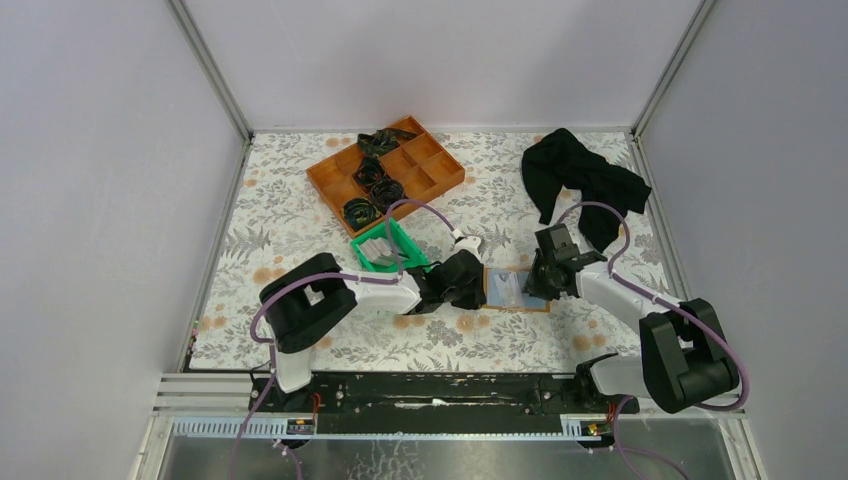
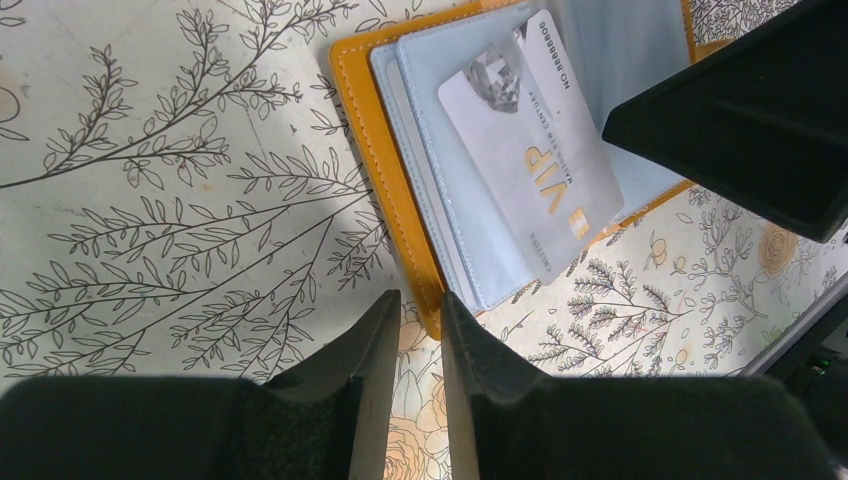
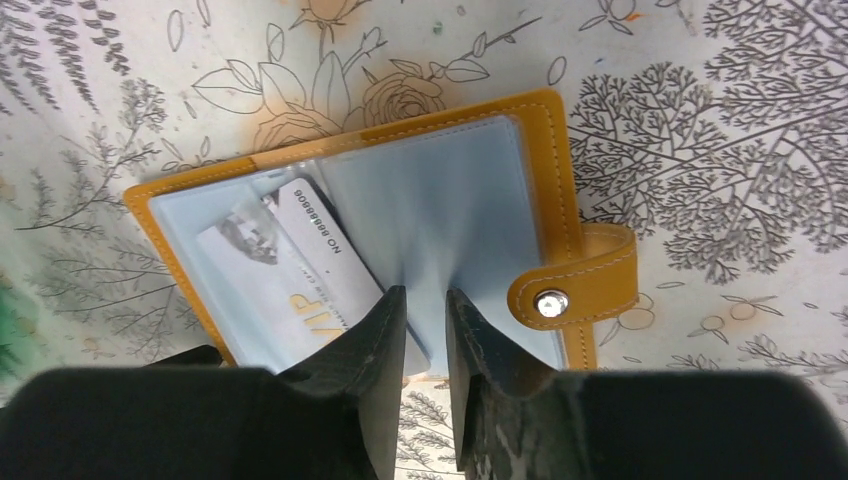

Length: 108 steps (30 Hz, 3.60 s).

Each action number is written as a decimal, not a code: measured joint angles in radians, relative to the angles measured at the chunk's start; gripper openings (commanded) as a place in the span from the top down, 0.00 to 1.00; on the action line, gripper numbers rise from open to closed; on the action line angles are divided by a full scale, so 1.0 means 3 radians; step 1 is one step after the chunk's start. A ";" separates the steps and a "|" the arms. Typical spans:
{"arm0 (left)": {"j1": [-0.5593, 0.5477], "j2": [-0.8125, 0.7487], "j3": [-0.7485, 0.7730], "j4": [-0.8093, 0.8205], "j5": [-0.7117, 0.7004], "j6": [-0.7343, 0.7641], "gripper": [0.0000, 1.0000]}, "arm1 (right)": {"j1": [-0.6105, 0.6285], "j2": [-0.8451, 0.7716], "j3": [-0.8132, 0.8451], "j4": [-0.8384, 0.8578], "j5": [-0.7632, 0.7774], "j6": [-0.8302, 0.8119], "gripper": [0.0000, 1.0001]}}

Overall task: Put the credit cards into the card holder
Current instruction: Adjust the credit card in the card holder.

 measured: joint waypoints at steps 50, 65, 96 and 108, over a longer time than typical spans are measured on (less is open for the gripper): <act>-0.0001 0.0037 0.0090 -0.0123 0.0009 0.0070 0.71 | -0.0478 -0.0514 -0.1033 0.1347 -0.1165 0.0300 0.96; -0.0001 0.0034 0.0080 -0.0118 0.0009 0.0070 0.71 | -0.0553 -0.0603 -0.1148 0.1490 -0.1391 0.0385 0.67; -0.0001 0.0041 0.0080 -0.0137 0.0010 0.0078 0.71 | -0.0749 -0.0608 -0.1530 0.2134 -0.1787 0.0557 1.00; -0.0001 0.0029 0.0055 -0.0141 0.0013 0.0079 0.71 | -0.0749 -0.1097 -0.1700 0.1944 -0.1626 0.0692 1.00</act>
